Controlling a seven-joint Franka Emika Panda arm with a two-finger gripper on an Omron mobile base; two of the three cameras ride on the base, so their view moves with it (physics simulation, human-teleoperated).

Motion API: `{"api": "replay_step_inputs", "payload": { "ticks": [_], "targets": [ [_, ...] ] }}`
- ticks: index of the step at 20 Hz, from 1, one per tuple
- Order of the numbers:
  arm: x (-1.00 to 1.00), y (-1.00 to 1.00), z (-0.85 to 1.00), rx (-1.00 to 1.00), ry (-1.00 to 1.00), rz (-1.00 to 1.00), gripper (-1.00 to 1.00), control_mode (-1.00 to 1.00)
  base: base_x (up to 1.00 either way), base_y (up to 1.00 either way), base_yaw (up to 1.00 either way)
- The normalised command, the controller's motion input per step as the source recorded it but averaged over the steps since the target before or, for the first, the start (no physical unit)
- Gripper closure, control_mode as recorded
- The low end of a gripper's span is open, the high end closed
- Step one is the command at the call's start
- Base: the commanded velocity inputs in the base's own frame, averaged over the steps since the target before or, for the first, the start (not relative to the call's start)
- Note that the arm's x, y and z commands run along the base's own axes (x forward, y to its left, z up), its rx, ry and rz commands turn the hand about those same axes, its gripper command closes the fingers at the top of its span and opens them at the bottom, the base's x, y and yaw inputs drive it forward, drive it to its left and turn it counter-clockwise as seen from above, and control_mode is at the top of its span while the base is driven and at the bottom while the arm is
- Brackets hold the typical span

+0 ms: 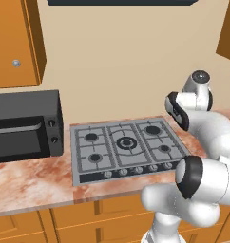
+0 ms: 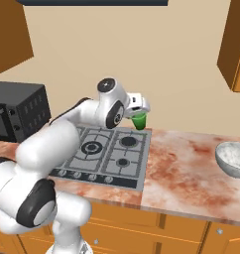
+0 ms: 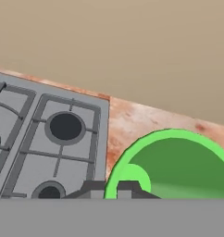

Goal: Pick the cup and bowl from the counter and place them on the counter next to the sink.

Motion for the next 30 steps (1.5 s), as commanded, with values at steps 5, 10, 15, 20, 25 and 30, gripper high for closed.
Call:
{"api": "replay_step_inputs", "payload": {
  "ticks": [5, 10, 15, 20, 25, 30],
  "targets": [
    [-0.48, 0.64, 0.06, 0.00, 0.14, 0.01, 1.00, -1.00, 0.00, 0.00, 0.00],
    [-0.09, 0.71, -0.14, 0.02, 0.09, 0.04, 1.00, -1.00, 0.00, 0.00, 0.00],
    [0.00, 0.53, -0.33, 0.01, 0.17, 0.02, 1.00, -1.00, 0.00, 0.00, 0.00],
    [-0.11, 0.46, -0.12, 0.04, 0.18, 0.04, 1.00, -1.00, 0.00, 0.00, 0.00],
    [-0.05, 0.51, -0.02, 0.09, 0.05, 0.03, 1.00, -1.00, 0.00, 0.00, 0.00],
    [-0.09, 0.34, 0.00, 0.11, 0.00, -0.01, 1.00, -1.00, 0.00, 0.00, 0.00]
  ]
}}
